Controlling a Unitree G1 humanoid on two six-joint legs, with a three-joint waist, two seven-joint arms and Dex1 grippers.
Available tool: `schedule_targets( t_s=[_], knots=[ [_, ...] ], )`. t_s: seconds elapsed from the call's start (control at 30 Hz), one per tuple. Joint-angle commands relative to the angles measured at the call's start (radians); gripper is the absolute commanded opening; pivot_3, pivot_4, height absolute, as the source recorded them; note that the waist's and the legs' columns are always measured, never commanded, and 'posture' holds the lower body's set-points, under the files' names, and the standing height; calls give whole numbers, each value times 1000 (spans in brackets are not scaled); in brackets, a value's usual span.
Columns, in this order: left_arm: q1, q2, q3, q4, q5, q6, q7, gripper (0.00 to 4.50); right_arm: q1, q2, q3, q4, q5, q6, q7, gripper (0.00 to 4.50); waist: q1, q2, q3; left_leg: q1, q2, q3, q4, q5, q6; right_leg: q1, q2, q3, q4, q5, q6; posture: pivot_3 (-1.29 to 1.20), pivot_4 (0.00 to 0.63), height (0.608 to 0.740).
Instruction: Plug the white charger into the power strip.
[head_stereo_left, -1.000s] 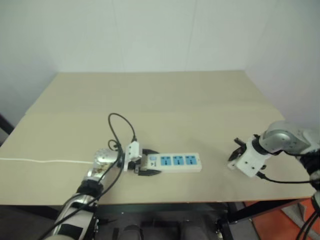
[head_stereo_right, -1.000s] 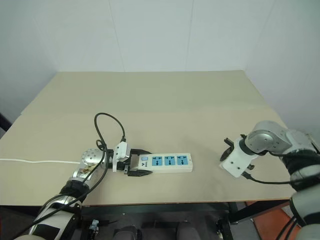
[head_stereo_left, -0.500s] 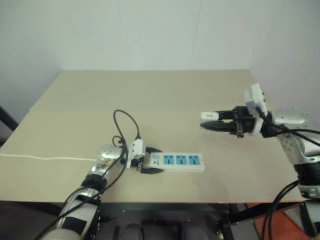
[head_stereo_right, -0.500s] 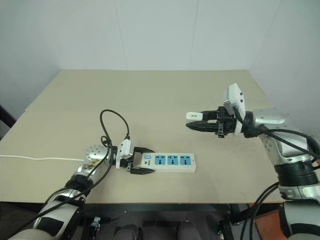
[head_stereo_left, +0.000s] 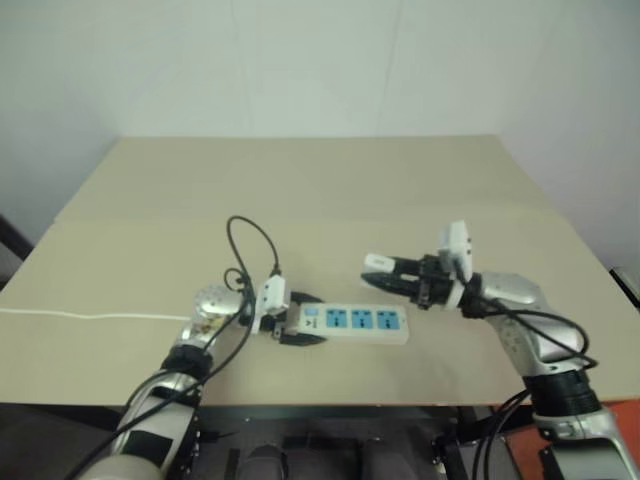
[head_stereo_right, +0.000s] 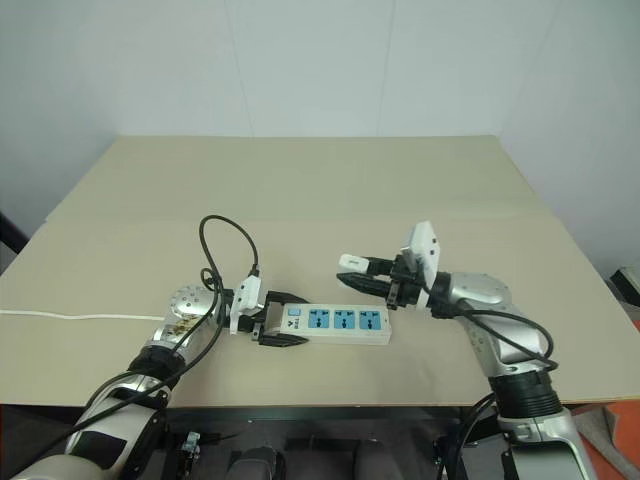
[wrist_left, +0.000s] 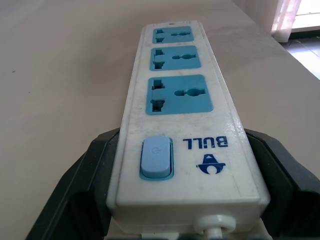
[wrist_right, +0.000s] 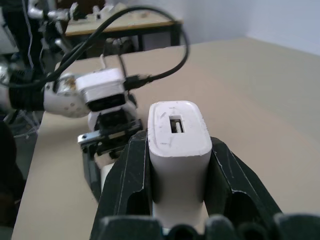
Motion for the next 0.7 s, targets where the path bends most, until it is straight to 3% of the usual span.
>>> schedule_targets(
  t_s=[0.03,0.7],
  knots=[
    [12,16,-27,34,52,4,2,3313,-7,18,15,-10,-22,-34,26,1107,-1,0,0,0,0,0,0,0,0,0,0,0,0,0,0,0,150,740],
    [29,3,-31,10,49,15,8,3313,-56,159,66,139,-144,-107,27,1107,-1,0,0,0,0,0,0,0,0,0,0,0,0,0,0,0,150,740]
  ],
)
